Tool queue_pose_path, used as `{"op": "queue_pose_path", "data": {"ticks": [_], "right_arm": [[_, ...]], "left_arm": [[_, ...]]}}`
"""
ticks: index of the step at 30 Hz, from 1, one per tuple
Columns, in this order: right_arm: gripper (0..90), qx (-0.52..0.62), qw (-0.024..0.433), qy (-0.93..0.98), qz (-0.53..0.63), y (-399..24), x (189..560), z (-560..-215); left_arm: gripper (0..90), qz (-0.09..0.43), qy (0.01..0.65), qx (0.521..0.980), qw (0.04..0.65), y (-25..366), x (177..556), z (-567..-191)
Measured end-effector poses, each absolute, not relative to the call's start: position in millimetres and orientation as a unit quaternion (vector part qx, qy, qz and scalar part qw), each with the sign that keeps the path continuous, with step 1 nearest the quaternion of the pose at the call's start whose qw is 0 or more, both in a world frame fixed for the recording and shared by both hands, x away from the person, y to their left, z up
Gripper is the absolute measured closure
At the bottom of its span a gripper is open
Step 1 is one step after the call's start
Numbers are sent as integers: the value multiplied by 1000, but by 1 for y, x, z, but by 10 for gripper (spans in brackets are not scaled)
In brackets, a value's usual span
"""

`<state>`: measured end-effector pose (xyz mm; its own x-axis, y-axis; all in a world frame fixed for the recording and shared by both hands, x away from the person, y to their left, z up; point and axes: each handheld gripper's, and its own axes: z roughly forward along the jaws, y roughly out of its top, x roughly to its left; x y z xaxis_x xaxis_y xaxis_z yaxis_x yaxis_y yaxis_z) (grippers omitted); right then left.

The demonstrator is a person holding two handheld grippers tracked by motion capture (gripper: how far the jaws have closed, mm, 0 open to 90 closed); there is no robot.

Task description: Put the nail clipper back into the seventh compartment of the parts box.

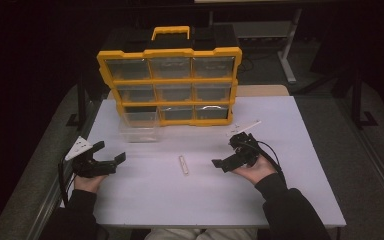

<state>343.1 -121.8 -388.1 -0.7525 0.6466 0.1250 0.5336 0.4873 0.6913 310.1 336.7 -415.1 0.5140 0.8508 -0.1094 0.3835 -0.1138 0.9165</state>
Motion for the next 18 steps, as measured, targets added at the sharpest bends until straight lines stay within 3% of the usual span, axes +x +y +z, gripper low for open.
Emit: {"op": "queue_pose_path", "data": {"ticks": [18], "right_arm": [[0,327,68,882,332,-85,350,-395]], "left_arm": [[0,232,435,710,503,336,310,-415]]}}
